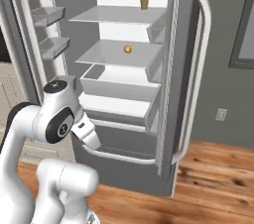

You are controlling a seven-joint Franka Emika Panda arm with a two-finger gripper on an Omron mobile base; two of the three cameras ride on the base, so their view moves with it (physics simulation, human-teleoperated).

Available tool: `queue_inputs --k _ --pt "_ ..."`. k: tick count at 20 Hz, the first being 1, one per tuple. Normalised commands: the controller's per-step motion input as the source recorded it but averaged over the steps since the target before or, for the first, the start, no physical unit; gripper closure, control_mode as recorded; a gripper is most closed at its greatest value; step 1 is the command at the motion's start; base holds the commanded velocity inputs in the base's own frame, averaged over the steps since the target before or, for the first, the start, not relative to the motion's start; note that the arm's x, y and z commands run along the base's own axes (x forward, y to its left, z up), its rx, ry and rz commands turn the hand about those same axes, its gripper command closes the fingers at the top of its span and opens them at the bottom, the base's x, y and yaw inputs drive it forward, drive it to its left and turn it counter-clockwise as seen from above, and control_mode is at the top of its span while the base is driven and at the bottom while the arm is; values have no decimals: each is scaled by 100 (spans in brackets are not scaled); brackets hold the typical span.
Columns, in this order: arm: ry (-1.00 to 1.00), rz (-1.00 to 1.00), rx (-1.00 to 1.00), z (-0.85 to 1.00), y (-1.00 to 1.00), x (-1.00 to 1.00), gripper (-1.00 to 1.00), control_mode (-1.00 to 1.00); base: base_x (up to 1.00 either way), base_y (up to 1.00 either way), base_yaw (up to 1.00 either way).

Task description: Pick the kiwi and mango from the fridge and place them on the plate next to the blender to make a fruit smoothie.

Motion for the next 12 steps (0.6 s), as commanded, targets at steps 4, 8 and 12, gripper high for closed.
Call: queue_inputs --k 4,8,12 --pt "0 0 0 0 0 0 -100 100 72 32 0" --pt "0 0 0 0 0 0 -100 100 75 27 0" --pt "0 0 0 0 0 0 -100 100 73 9 0"
